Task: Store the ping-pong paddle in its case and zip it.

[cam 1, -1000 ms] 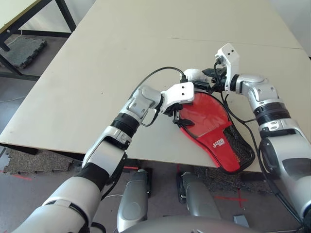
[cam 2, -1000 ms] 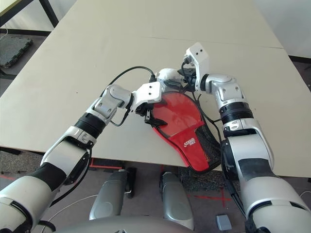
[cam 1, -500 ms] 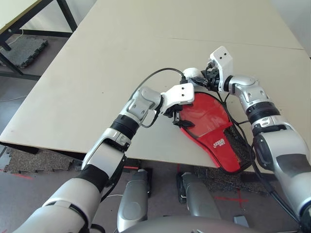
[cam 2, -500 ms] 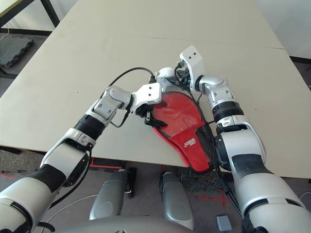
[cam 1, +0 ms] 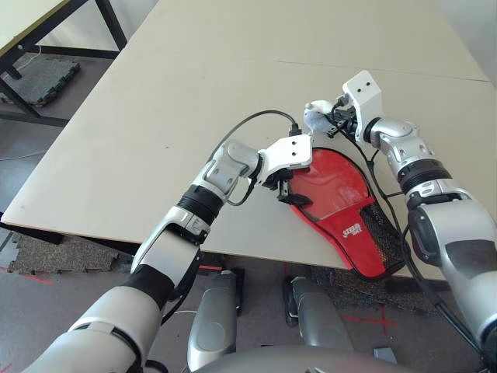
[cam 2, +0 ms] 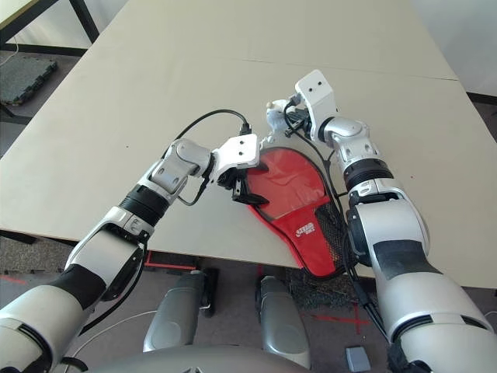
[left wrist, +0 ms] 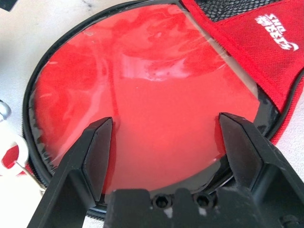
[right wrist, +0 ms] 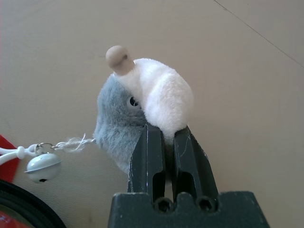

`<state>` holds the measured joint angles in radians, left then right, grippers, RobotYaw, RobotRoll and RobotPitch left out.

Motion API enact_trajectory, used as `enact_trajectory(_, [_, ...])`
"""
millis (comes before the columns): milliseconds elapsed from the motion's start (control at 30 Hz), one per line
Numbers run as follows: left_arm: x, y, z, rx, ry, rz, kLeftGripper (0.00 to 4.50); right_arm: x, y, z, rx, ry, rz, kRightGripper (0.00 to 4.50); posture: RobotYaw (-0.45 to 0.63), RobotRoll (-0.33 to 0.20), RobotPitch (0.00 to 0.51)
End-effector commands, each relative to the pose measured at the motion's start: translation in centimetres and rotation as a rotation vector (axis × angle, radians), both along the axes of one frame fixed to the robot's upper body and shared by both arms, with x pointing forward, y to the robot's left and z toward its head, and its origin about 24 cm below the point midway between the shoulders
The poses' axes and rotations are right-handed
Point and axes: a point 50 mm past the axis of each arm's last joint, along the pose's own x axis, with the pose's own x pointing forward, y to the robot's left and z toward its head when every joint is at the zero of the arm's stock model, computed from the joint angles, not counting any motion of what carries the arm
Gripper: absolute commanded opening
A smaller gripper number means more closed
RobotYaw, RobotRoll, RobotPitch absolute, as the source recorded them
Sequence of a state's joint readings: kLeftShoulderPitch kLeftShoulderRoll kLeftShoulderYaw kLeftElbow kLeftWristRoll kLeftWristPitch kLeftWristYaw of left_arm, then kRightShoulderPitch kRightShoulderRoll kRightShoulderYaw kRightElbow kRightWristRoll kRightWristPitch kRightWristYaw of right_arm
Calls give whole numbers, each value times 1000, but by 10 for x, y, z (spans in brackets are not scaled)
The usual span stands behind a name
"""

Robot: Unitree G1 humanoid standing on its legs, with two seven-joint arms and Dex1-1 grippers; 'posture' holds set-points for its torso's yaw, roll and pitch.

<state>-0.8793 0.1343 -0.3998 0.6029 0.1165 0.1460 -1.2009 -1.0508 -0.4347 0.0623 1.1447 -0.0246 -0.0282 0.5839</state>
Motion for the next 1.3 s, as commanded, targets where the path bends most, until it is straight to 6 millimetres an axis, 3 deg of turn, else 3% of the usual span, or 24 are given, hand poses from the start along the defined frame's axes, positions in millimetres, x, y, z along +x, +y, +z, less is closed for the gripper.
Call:
enact_trajectory(33, [-7, 1, -23, 68, 66, -10, 4500, -4, -29, -1, -28, 2, -106, 10, 51, 0, 207])
enact_trajectory(467, [-8, -1, -25, 77, 71, -16, 4500, -15, -70, 3, -68, 5, -206, 10, 33, 0, 210])
enact_trajectory(567, [-8, -1, -25, 79, 71, -18, 4500, -22, -91, 7, -77, 6, -264, 10, 27, 0, 211])
enact_trajectory(733, [-8, -3, -25, 79, 69, -23, 4500, -32, -110, 8, -98, 27, -280, 10, 17, 0, 209])
enact_trajectory(1100, [-5, -4, -24, 83, 59, -29, 4500, -61, -147, 10, -111, 125, -245, 10, -5, 0, 203])
enact_trajectory(1300, [-2, -5, -23, 83, 52, -29, 4500, -94, -157, 5, -96, 299, -103, 10, -22, 0, 197])
